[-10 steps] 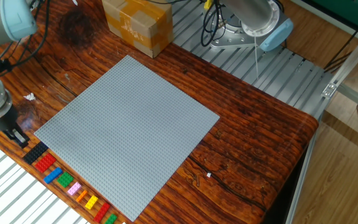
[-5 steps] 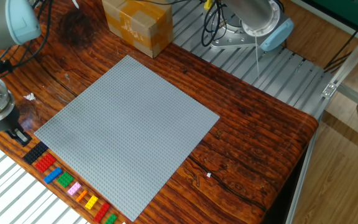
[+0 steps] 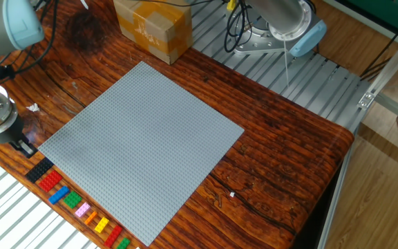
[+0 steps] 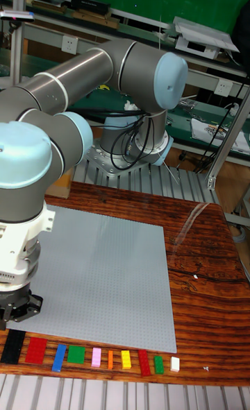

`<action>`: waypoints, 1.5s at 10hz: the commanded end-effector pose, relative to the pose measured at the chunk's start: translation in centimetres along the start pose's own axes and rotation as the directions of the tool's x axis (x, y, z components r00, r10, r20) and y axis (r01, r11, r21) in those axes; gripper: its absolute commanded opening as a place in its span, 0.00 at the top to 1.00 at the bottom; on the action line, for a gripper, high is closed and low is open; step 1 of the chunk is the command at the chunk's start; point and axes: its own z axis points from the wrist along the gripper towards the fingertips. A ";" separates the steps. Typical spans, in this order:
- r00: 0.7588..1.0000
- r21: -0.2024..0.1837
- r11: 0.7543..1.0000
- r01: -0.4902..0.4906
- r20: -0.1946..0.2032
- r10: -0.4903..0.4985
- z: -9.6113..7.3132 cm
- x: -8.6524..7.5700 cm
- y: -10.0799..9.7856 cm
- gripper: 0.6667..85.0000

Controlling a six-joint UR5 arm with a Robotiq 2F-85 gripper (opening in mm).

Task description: Build with small Lego blocks

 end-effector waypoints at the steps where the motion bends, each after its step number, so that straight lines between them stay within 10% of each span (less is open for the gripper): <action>1: 0.999 -0.076 0.997 0.007 -0.031 -0.009 -0.2 0.9 1.9 1.00; 2: 0.999 -0.121 0.992 0.033 -0.009 -0.034 -0.1 0.2 3.1 0.98; 4: 0.996 -0.075 0.993 0.086 0.008 -0.086 0.6 -0.4 2.3 0.81; 15: 0.993 -0.053 0.993 0.108 0.046 -0.106 2.2 -1.9 2.0 0.55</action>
